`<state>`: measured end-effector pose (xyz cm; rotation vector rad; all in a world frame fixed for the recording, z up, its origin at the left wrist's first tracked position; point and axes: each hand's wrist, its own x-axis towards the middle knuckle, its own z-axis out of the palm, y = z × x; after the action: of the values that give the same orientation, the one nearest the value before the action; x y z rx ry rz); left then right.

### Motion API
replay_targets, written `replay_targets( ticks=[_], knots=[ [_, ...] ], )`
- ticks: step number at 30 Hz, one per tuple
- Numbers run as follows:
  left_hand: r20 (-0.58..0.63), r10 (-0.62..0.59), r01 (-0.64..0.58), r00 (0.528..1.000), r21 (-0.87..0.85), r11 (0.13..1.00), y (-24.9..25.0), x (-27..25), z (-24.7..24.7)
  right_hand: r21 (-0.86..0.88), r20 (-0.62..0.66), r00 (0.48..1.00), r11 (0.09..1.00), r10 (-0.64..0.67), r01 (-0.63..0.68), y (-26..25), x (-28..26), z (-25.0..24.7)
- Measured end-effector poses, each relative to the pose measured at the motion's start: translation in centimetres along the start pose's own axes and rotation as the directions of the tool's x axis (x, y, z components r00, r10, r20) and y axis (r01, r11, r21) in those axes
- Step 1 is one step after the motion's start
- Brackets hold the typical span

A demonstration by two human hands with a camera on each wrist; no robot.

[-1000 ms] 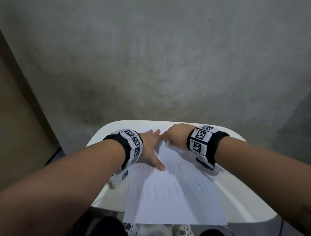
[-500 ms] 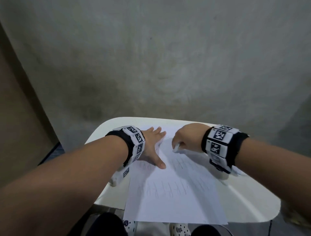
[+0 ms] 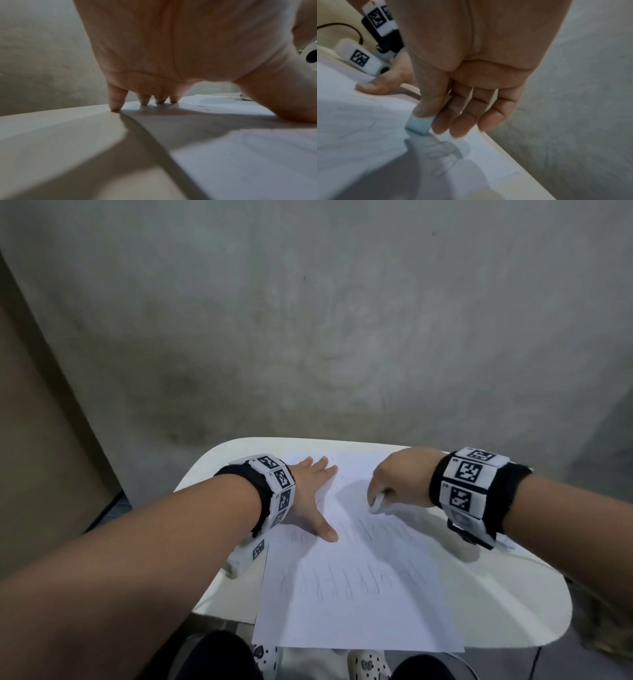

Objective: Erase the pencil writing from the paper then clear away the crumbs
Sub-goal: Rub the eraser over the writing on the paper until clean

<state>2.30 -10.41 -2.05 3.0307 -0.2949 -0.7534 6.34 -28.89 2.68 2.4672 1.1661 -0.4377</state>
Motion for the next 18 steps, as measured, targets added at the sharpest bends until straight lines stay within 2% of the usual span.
replay_targets(
  ticks=[2,5,7,9,11,13,18],
  knots=[
    [-0.013,-0.003,0.003,1.0,0.006,1.0,0.2,-0.1,0.1,0.036,0.014,1.0,0.999,0.017,-0.017,-0.4,0.8,-1.0],
    [-0.025,-0.002,0.002,1.0,0.0,1.0,0.2,-0.1,0.1,0.037,-0.106,0.994,0.999,-0.009,0.013,-1.7,3.0,-1.5],
    [-0.012,-0.005,0.005,1.0,-0.01,1.0,0.1,-0.1,0.1,0.004,-0.124,0.992,1.0,-0.007,0.007,-1.4,2.9,-1.0],
    [0.009,-0.016,0.016,1.0,-0.001,1.0,0.1,-0.2,0.0,0.01,-0.08,0.996,1.0,0.03,-0.029,-0.4,1.4,-0.2],
    [0.022,-0.018,0.018,1.0,0.009,1.0,0.3,-0.3,-0.2,0.023,0.022,0.998,0.998,0.06,-0.061,0.4,0.0,-0.1],
    [0.018,-0.017,0.016,1.0,0.015,1.0,0.5,-0.4,-0.3,0.01,0.084,0.993,0.996,0.089,-0.09,0.5,0.4,-0.9],
    [0.016,-0.011,0.011,1.0,0.012,1.0,0.4,-0.5,-0.3,0.044,-0.084,0.994,0.997,0.066,-0.063,-0.7,3.1,-1.4]
  ],
)
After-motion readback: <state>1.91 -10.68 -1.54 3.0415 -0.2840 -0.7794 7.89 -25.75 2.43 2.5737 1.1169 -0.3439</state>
